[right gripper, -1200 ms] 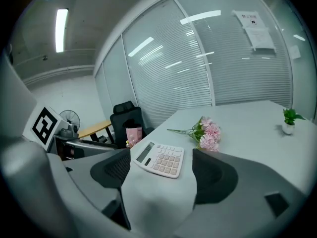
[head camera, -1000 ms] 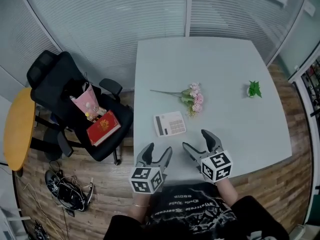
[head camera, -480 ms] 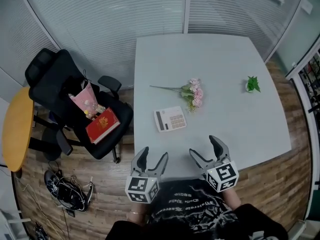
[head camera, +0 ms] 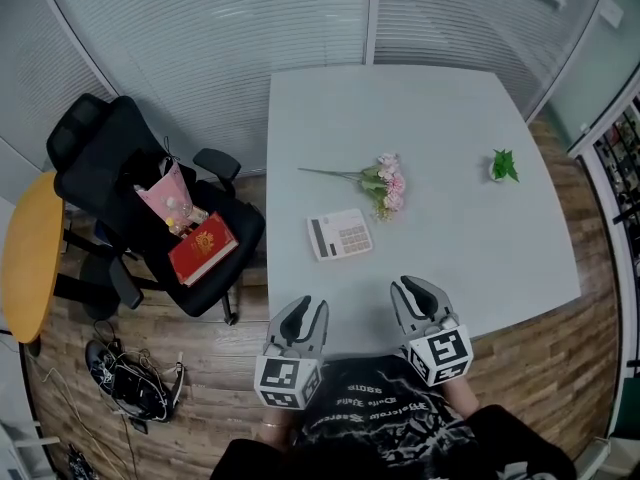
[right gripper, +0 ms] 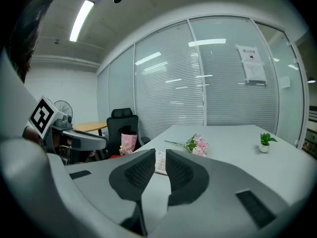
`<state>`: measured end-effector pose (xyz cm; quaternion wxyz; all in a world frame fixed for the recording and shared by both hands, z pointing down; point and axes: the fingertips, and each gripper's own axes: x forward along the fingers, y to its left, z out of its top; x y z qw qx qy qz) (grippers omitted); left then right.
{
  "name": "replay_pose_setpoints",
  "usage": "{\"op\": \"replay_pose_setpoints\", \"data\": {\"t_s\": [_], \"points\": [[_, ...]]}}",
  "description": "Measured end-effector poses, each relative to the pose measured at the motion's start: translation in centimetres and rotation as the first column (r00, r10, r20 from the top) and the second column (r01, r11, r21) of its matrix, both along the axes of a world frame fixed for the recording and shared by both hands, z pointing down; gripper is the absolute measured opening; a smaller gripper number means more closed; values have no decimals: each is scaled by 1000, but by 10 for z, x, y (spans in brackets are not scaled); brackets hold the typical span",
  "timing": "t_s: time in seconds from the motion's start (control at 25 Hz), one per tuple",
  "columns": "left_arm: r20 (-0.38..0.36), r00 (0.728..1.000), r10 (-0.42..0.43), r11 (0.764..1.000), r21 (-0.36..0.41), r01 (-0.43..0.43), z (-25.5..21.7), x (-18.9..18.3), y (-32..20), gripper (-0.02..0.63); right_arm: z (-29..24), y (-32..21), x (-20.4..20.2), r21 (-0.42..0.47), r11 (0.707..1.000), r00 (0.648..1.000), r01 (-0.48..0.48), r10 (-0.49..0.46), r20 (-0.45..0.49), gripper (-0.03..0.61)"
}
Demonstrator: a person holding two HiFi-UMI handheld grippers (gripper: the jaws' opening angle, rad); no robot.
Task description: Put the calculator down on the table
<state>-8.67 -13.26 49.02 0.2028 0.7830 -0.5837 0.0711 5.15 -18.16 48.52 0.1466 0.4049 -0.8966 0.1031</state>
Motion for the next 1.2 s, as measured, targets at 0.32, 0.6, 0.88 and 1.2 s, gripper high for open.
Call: {"op": "replay_pose_setpoints", "data": {"t_s": [0.32,0.6,0.88,1.2], "points": [[-32,997,-70,997,-44,68,6,-12,-1,21,2,3,-11,0,997,997,75,-75,-27,8],[-112,989,-99,992,-95,88,17,-15,-5,20,2,-2,-25,36,991,987,132,-128,-92,6],[-81,991,-107,992,-78,101,16,-14,-12,20,7,-6,-35,27,983,979,180,-176,-106,6],[-51,994,-95,992,-90,90,19,-13,-14,20,15,-13,-29,8,985,981,172,-171,-95,6]]}}
